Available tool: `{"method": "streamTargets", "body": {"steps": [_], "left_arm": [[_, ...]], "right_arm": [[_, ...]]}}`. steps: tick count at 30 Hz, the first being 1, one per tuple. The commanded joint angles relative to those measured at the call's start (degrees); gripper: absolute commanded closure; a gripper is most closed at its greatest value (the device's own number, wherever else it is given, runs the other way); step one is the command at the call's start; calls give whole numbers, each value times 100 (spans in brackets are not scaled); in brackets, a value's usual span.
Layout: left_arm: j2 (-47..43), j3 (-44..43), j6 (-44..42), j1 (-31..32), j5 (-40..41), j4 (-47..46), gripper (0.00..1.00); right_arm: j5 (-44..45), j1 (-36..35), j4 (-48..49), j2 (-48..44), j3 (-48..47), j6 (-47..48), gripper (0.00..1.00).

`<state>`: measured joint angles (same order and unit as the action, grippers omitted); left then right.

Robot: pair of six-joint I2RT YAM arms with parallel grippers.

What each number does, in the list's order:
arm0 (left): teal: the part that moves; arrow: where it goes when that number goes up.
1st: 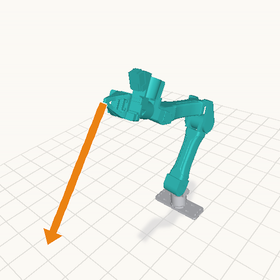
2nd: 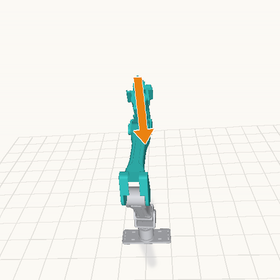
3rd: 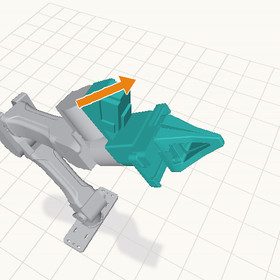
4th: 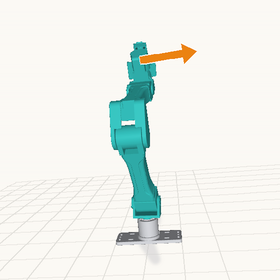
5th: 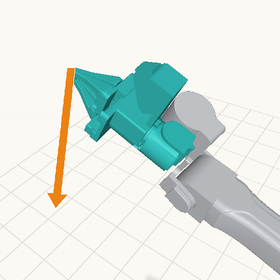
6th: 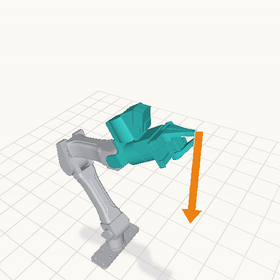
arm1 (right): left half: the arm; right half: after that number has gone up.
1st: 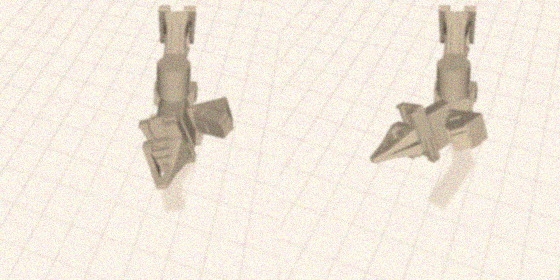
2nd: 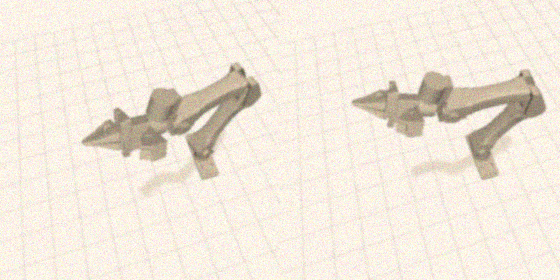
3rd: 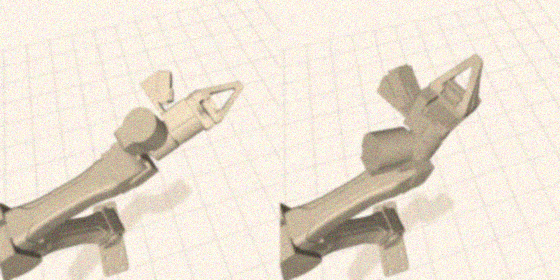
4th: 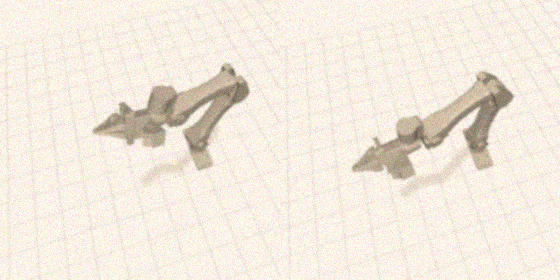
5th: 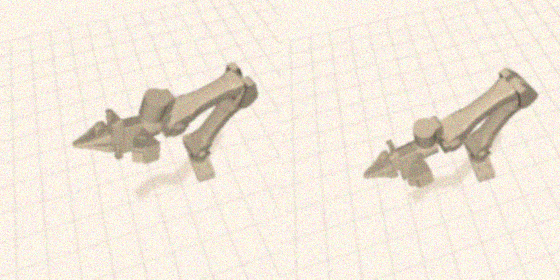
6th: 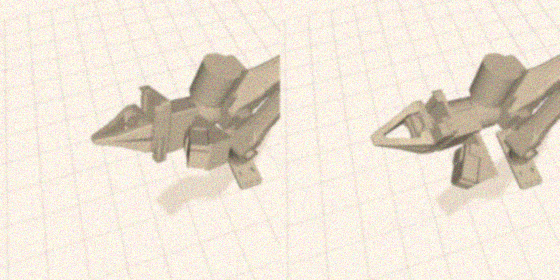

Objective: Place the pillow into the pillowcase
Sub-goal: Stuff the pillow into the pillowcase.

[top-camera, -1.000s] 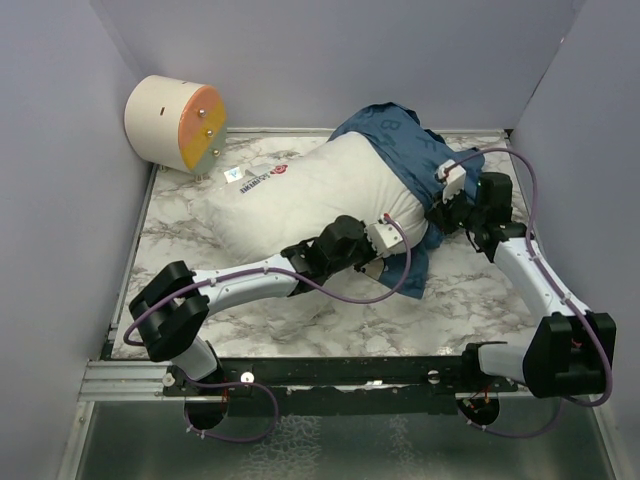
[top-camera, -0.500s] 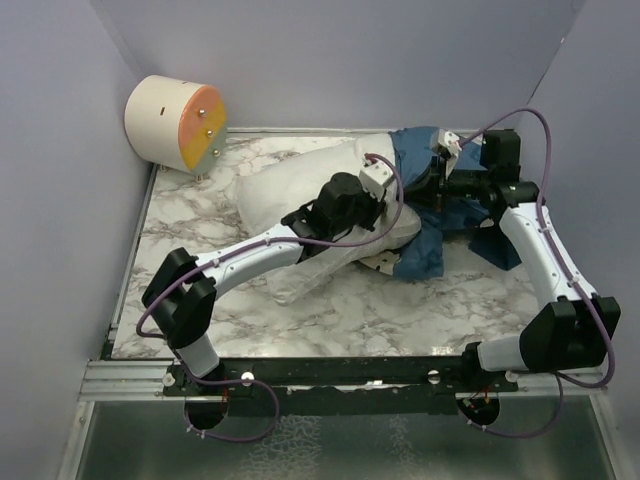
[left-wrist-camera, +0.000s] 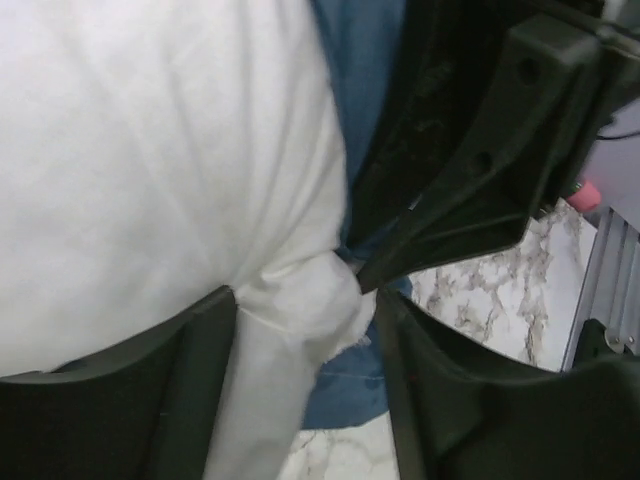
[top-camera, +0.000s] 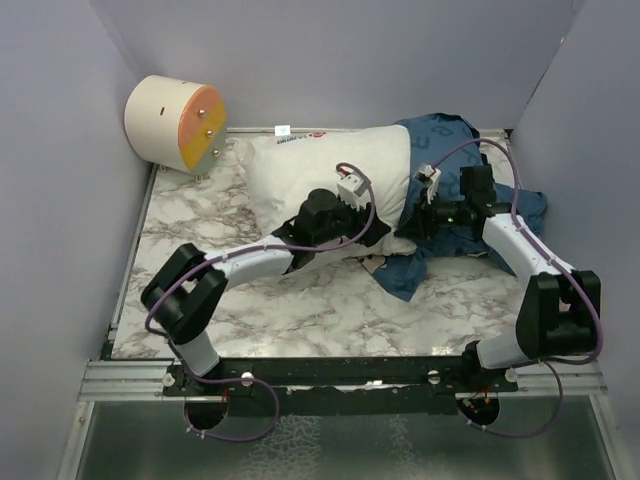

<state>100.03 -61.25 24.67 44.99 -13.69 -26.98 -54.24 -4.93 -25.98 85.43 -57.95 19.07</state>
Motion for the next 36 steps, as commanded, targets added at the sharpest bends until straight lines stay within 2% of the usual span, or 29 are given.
{"method": "streamTargets", "body": {"steps": [1,4,7,13,16,20,24,28,33,36], "left_arm": [[-1414,859,-749,36,-77,-355,31],[-2339,1230,-1406,39,-190,104,21],[-3080,1298,-1887,34,-70,961,15],[-3654,823,-1763,-176,699,2794,12],[-3672,587,-1282,-721,391,3075,11],[-3486,272,-454,-1952,-605,3010,6],[-3192,22,272,-3019,-1296,2675,4],[-3012,199,855,-3645,-1224,2306,1],[-2744,465,1311,-3998,-732,2106,1],[-2577,448,1464,-4042,-547,2109,1]], "right_arm": [[35,-69,83,-497,122,203,63],[-287,-61,-91,-625,-13,348,56],[-612,-29,-101,-832,51,425,54],[-1350,331,-79,-1218,124,534,53],[-1678,549,-90,-1412,159,625,53],[-1777,826,-73,-1709,138,713,53],[-1292,888,365,-1985,60,315,50],[-722,881,477,-1773,-648,-45,47],[543,864,125,-373,-2486,-1082,36],[1109,711,-512,743,-3732,-1275,35]]}}
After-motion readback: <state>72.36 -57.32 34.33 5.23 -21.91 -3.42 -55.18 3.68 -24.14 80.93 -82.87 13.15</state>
